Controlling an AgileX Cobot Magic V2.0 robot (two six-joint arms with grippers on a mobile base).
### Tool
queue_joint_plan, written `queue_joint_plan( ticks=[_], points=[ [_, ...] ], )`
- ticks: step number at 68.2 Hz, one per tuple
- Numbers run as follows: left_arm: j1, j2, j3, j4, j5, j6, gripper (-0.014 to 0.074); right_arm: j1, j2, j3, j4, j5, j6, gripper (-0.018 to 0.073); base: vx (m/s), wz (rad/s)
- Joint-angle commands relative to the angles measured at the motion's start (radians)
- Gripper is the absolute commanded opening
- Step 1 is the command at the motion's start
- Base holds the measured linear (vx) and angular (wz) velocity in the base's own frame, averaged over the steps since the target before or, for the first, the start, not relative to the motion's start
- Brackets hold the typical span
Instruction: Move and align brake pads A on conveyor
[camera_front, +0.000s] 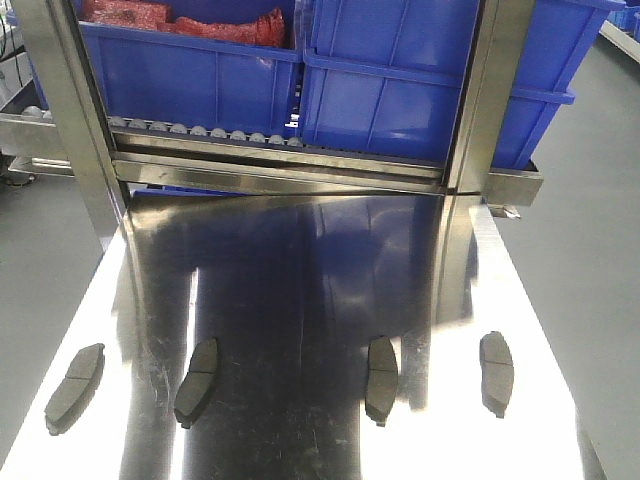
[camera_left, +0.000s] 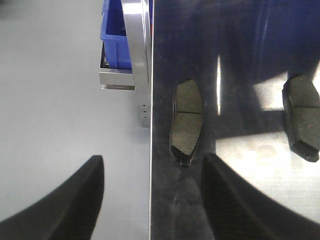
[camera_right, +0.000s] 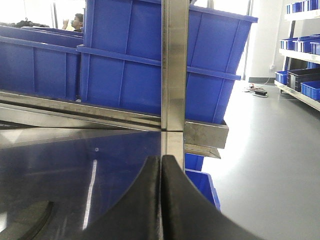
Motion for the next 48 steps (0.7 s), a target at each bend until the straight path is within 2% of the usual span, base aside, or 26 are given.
queue_joint_plan(
  ticks=[1, 10, 17, 22, 32, 38, 48],
  points=[
    [-0.006, 0.003, -0.033, -0.009, -0.063, 0.004, 0.0451, 0.0, -0.011, 0.012, -0.004, -0.073, 0.0, -0.0011, 0.0, 0.0],
    [-0.006, 0.003, -0.03, -0.004, -0.091, 0.007, 0.0451, 0.0, -0.011, 0.012, -0.004, -0.073, 0.0, -0.0011, 0.0, 0.0],
    [-0.006, 0.003, -0.03, -0.032, -0.091, -0.038, 0.0451, 0.0, -0.011, 0.012, -0.004, -0.073, 0.0, -0.0011, 0.0, 0.0],
    [-0.006, 0.004, -0.042, -0.031, -0.08, -0.038, 0.0451, 0.0, -0.011, 0.012, -0.004, -0.073, 0.0, -0.0011, 0.0, 0.0],
    [-0.006, 0.07, -0.141, -0.04, 0.017, 0.017, 0.0451, 0.0, -0.011, 0.012, -0.004, -0.073, 0.0, -0.0011, 0.0, 0.0],
    [-0.006, 0.149, -0.22, -0.09, 0.084, 0.065, 0.0451, 0.0, -0.011, 0.012, -0.004, -0.073, 0.0, -0.0011, 0.0, 0.0],
    [-0.006, 0.299, -0.308, -0.217, 0.132, 0.198, 0.0451, 0.0, -0.011, 0.012, -0.004, -0.073, 0.0, -0.0011, 0.0, 0.0]
  ],
)
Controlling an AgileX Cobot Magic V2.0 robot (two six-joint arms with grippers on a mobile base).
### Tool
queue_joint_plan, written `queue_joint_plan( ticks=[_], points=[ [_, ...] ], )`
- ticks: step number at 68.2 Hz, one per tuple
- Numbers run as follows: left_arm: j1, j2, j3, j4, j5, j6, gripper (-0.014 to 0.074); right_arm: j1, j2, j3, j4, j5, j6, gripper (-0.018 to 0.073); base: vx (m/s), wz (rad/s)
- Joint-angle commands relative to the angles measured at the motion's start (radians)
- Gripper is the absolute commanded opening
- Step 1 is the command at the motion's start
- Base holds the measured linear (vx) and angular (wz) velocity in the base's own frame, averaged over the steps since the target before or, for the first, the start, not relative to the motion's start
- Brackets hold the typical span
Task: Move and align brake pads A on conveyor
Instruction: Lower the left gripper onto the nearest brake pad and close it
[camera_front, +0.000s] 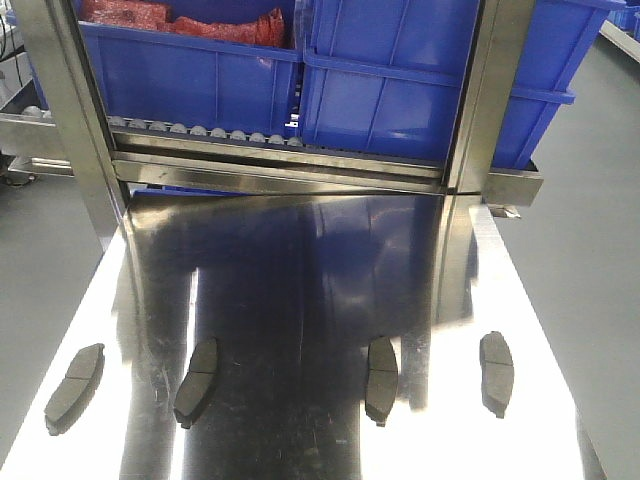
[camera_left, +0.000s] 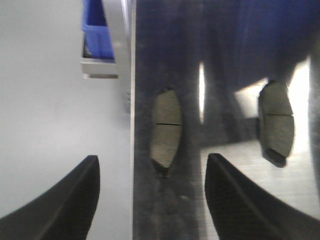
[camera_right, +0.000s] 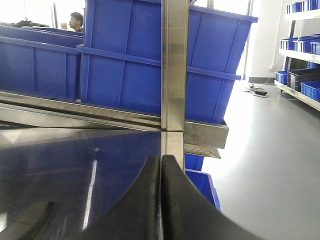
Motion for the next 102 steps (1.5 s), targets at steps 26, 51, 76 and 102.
queue_joint_plan(
  ticks=[26, 51, 76, 102],
  points=[
    [-0.088, 0.415, -0.182, -0.084, 0.005, 0.078, 0.0451, 0.0, -0.011, 0.012, -0.004, -0.073, 0.0, -0.0011, 0.0, 0.0],
    [-0.114, 0.627, -0.257, 0.031, 0.002, -0.047, 0.0451, 0.0, -0.011, 0.012, -0.004, -0.073, 0.0, -0.0011, 0.0, 0.0],
    [-0.114, 0.739, -0.26, 0.021, -0.068, -0.074, 0.0451, 0.0, -0.011, 0.012, -0.004, -0.073, 0.0, -0.0011, 0.0, 0.0],
    [-0.114, 0.793, -0.26, 0.022, -0.128, -0.094, 0.0451, 0.0, -0.011, 0.012, -0.004, -0.073, 0.0, -0.0011, 0.0, 0.0]
  ],
)
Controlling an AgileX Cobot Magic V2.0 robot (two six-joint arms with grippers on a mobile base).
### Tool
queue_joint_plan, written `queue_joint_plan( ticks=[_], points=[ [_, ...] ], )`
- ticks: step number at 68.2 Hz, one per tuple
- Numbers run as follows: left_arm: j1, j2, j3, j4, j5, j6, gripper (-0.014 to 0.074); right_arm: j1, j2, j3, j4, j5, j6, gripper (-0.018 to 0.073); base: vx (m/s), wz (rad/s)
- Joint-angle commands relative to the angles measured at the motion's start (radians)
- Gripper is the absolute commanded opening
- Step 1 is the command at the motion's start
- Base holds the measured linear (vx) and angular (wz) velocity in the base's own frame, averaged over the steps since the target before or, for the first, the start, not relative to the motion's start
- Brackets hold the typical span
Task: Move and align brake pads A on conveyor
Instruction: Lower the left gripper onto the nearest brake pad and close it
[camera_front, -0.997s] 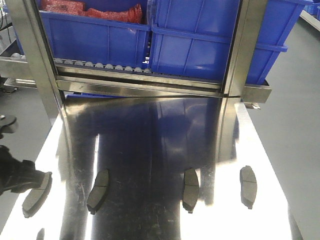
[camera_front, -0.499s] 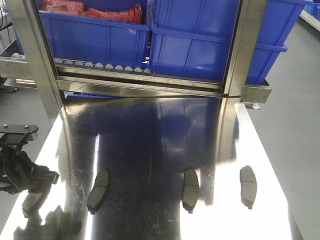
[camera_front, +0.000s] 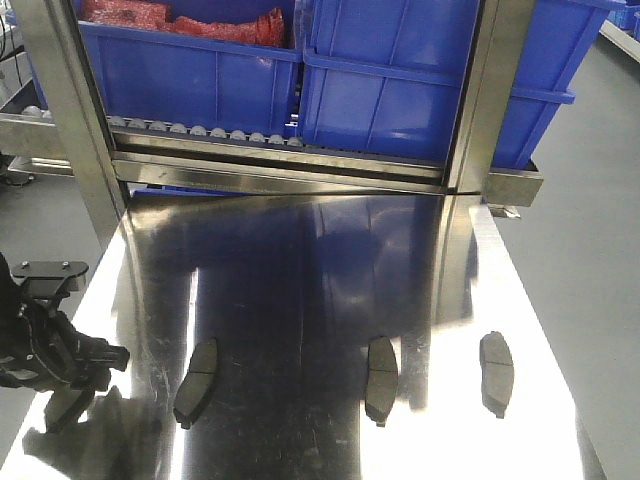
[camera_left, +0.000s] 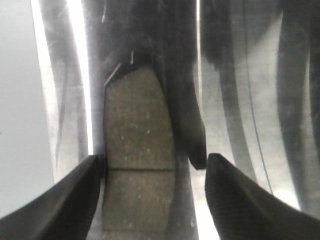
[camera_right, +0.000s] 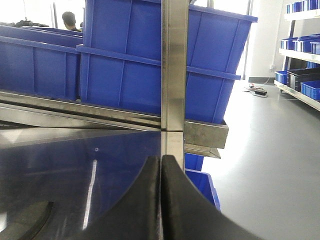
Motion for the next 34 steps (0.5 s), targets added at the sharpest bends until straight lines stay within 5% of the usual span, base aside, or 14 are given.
queue_joint_plan(
  ticks=[1, 34],
  points=[
    [-0.004, -0.025, -0.03, -0.011, -0.04, -0.013, 0.0451, 0.0, -0.011, 0.012, -0.004, -0.072, 0.0, -0.0011, 0.0, 0.0],
    [-0.004, 0.033, -0.03, 0.003, -0.01, -0.013, 0.0409, 0.0, -0.011, 0.012, -0.004, -0.072, 0.0, -0.0011, 0.0, 0.0]
  ],
)
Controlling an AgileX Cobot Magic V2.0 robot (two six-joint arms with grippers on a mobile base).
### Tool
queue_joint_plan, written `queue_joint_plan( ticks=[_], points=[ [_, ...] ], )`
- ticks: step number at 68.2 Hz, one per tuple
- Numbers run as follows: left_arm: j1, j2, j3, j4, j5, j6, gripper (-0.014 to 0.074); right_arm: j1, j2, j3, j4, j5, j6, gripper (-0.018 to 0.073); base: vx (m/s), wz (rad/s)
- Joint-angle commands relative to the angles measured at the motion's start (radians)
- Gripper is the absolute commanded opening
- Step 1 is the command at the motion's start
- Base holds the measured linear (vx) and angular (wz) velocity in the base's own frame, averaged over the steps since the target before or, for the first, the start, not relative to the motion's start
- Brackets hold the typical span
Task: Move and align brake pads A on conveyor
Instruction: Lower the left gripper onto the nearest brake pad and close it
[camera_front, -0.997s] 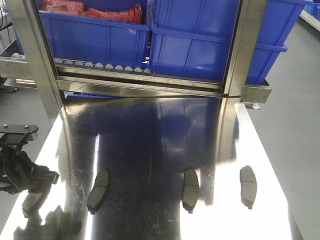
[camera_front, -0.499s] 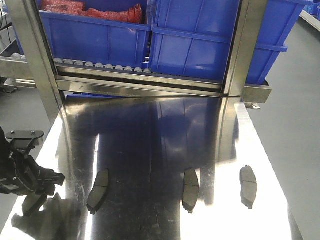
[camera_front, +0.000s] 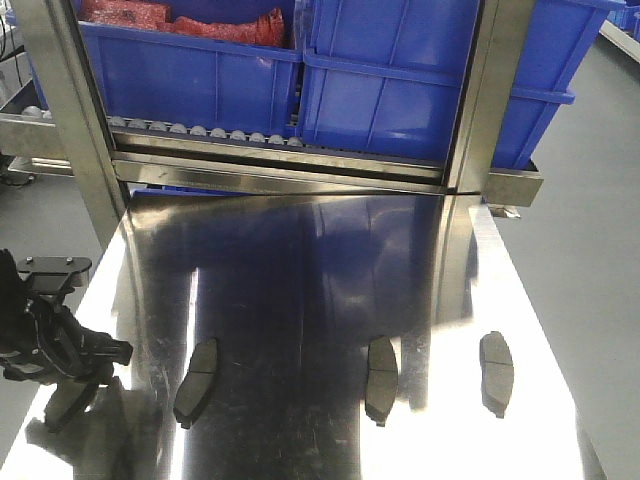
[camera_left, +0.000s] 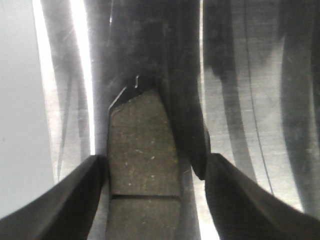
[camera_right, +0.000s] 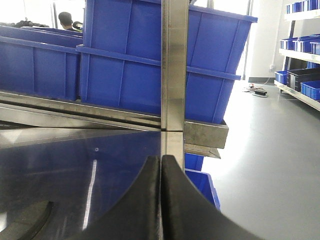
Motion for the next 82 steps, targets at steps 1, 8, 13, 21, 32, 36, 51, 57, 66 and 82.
queue_joint_plan(
  ticks=[1, 8, 13, 21, 32, 36, 51, 57, 66, 82],
  points=[
    [-0.004, -0.004, -0.011, 0.0, 0.015, -0.01, 0.0404, 0.0, -0.011, 0.012, -0.004, -0.072, 0.0, -0.0011, 0.0, 0.0],
    [-0.004, -0.004, -0.011, 0.02, 0.037, -0.01, 0.0362, 0.0, -0.011, 0.012, -0.004, -0.072, 0.0, -0.0011, 0.0, 0.0],
    [-0.004, -0.004, -0.011, 0.037, 0.053, -0.01, 0.0342, 0.0, -0.011, 0.012, -0.004, -0.072, 0.0, -0.0011, 0.0, 0.0],
    [-0.004, -0.004, -0.011, 0.046, 0.079, -0.006, 0.0309, 0.0, -0.011, 0.012, -0.004, -0.072, 0.0, -0.0011, 0.0, 0.0],
    [-0.004, -0.008, -0.011, 0.081, 0.103, -0.007, 0.0137, 0.0, -0.011, 0.012, -0.004, -0.072, 0.0, -0.0011, 0.0, 0.0],
    [-0.004, -0.02, -0.011, 0.087, 0.105, -0.007, 0.0036, 0.0, -0.011, 0.012, -0.004, -0.072, 0.0, -0.0011, 0.0, 0.0],
    [-0.004, -0.138, -0.01, 0.086, 0.1, -0.017, -0.0008, 0.0, -0.011, 0.012, -0.004, -0.072, 0.0, -0.0011, 0.0, 0.0],
    [-0.004, -0.218, -0.01, 0.086, 0.108, -0.017, -0.0008, 0.0, -0.011, 0.012, -0.004, -0.072, 0.0, -0.0011, 0.0, 0.0],
    [-0.004, -0.351, -0.01, 0.086, 0.127, -0.017, -0.0008, 0.0, -0.011, 0.012, -0.004, -0.072, 0.0, -0.0011, 0.0, 0.0],
    [-0.004, -0.598, -0.01, 0.075, 0.166, -0.017, -0.0008, 0.0, -0.011, 0.012, -0.004, -0.072, 0.0, -0.0011, 0.0, 0.0]
  ],
)
